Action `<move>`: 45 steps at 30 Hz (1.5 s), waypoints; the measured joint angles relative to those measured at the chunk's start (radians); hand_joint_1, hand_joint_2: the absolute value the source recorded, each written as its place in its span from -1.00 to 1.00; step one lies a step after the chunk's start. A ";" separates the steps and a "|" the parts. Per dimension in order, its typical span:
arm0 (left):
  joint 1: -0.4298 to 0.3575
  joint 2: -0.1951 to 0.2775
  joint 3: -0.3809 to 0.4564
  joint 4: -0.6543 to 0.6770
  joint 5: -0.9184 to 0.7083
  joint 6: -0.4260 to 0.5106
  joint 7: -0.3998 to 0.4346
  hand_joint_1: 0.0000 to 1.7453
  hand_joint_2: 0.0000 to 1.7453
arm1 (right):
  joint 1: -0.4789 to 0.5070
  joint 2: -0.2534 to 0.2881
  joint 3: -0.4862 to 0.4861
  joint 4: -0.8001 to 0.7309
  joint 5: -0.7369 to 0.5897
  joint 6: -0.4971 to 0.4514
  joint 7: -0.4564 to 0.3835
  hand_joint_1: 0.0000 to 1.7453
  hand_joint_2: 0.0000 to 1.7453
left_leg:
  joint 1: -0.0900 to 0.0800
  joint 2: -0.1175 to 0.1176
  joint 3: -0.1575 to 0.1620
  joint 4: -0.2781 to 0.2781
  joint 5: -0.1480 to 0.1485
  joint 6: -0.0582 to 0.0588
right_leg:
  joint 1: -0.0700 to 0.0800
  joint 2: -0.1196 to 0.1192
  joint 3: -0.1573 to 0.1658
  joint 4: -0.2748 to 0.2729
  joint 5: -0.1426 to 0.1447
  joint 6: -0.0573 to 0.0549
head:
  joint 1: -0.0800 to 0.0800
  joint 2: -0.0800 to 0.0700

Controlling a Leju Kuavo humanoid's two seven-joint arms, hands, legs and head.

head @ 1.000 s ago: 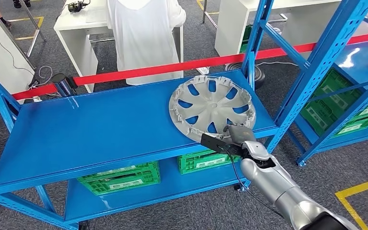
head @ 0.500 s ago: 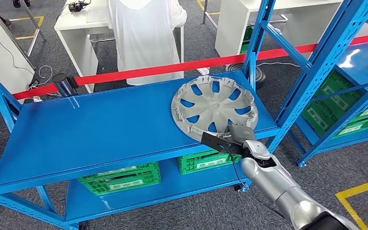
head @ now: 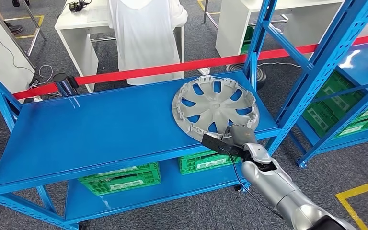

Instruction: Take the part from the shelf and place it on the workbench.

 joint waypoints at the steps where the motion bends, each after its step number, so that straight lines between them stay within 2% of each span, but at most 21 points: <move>1: 0.002 0.000 0.002 0.000 0.001 0.001 -0.002 -1.00 -1.00 | 0.011 0.003 0.002 -0.034 0.007 -0.028 -0.008 1.00 1.00 | 0.000 0.000 -0.002 0.000 0.000 0.000 | -0.001 0.000 -0.002 0.000 0.000 0.000 | 0.000 0.000; 6: 0.007 -0.002 0.014 0.000 0.002 0.016 -0.014 -1.00 -1.00 | 0.018 0.029 0.041 -0.277 0.050 -0.181 -0.084 1.00 1.00 | 0.000 0.002 -0.010 0.000 0.002 -0.003 | -0.002 0.003 -0.013 0.001 0.002 -0.002 | 0.000 0.000; 12: 0.006 -0.003 0.029 0.000 0.001 0.024 -0.027 -1.00 -1.00 | -0.066 0.079 0.102 -0.437 0.060 -0.197 -0.098 1.00 1.00 | 0.001 -0.001 -0.016 -0.001 0.005 -0.006 | -0.002 0.001 -0.020 0.003 0.002 -0.003 | 0.000 0.000; 21: 0.002 -0.003 0.030 0.001 -0.017 0.021 -0.017 -1.00 -1.00 | -0.117 0.090 0.144 -0.556 0.043 -0.227 -0.112 1.00 1.00 | 0.000 -0.001 -0.018 -0.001 0.005 -0.006 | -0.002 0.000 -0.021 0.003 0.002 -0.003 | 0.000 0.000; 36: 0.001 -0.004 0.030 0.001 -0.030 0.013 -0.020 -1.00 -1.00 | -0.111 0.078 0.181 -0.633 0.058 -0.263 -0.115 1.00 1.00 | 0.000 -0.001 -0.019 -0.001 0.005 -0.006 | -0.002 0.000 -0.023 0.003 0.002 -0.003 | 0.000 0.000; 40: 0.001 -0.004 0.030 0.001 -0.030 0.013 -0.023 -1.00 1.00 | -0.111 0.075 0.187 -0.641 0.059 -0.264 -0.115 1.00 1.00 | 0.000 -0.001 -0.019 -0.001 0.005 -0.006 | -0.002 0.000 -0.024 0.003 0.002 -0.003 | 0.000 0.000; 45: 0.000 -0.006 0.030 0.001 -0.031 0.010 -0.033 -1.00 1.00 | -0.111 0.065 0.198 -0.649 0.058 -0.271 -0.119 1.00 1.00 | 0.000 -0.001 -0.019 -0.001 0.005 -0.006 | -0.002 0.000 -0.024 0.003 0.002 -0.003 | 0.000 0.000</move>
